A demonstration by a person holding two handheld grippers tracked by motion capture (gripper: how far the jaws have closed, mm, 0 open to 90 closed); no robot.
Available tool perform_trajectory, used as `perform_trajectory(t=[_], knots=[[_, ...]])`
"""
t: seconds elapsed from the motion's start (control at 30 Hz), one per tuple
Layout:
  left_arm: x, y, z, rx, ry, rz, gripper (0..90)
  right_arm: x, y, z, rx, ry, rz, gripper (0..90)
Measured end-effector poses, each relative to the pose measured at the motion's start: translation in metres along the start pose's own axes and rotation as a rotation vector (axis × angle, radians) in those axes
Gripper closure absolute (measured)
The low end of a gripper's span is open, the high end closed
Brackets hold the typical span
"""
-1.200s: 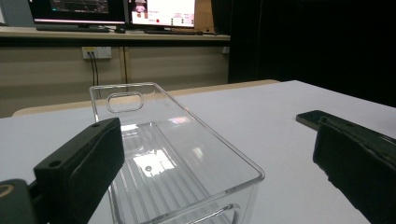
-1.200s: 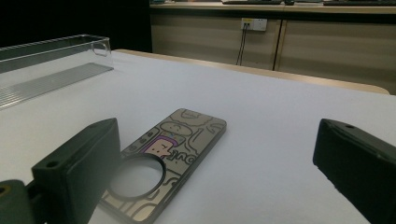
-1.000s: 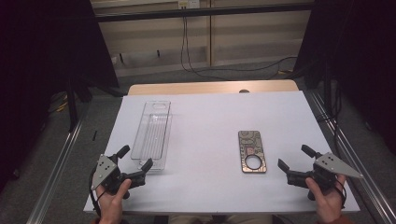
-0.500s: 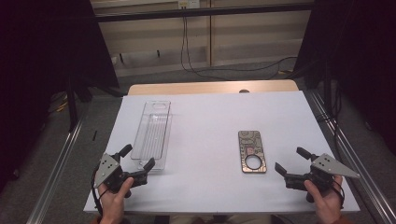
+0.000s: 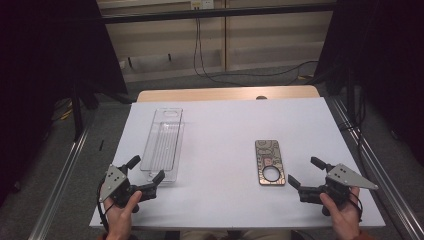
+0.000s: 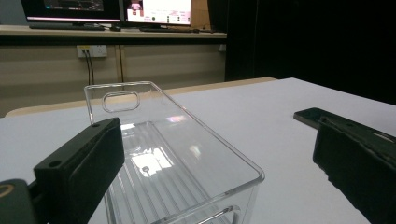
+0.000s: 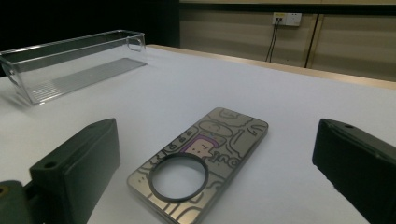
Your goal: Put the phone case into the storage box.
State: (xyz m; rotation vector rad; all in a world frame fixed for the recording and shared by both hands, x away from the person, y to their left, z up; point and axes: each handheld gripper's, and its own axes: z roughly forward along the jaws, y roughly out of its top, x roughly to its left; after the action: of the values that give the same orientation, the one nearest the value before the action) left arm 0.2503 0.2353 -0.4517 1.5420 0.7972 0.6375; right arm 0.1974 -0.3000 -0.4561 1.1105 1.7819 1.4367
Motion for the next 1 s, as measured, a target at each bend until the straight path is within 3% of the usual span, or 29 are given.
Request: perform_trajectory(t=[0.1, 0.23, 0.27, 0.5, 0.8, 0.83, 1.0], knots=[[0.0, 0.0, 0.0, 0.001, 0.003, 0.002, 2.1, 0.0, 0.002, 0.002, 0.006, 0.028, -0.01, 0.0], [-0.002, 0.0, 0.0, 0.007, 0.011, 0.006, 2.1, 0.002, 0.006, 0.005, 0.004, 0.033, 0.003, 0.0], [-0.002, 0.0, 0.0, 0.004, 0.011, 0.002, 2.1, 0.002, 0.007, 0.006, 0.009, 0.039, -0.016, 0.0], [-0.001, 0.0, 0.001, 0.007, -0.001, 0.005, 2.1, 0.0, 0.013, 0.02, 0.023, 0.069, -0.023, 1.4], [-0.002, -0.001, 0.002, 0.015, 0.004, 0.001, 2.1, -0.003, 0.016, 0.036, 0.04, 0.078, -0.019, 3.1], [-0.001, -0.002, 0.002, 0.017, -0.003, 0.005, 2.1, -0.002, 0.017, 0.037, 0.029, 0.081, -0.014, 6.8], [-0.002, -0.002, 0.003, 0.023, -0.005, 0.005, 2.1, -0.002, 0.022, 0.042, 0.01, 0.076, -0.012, 7.2]])
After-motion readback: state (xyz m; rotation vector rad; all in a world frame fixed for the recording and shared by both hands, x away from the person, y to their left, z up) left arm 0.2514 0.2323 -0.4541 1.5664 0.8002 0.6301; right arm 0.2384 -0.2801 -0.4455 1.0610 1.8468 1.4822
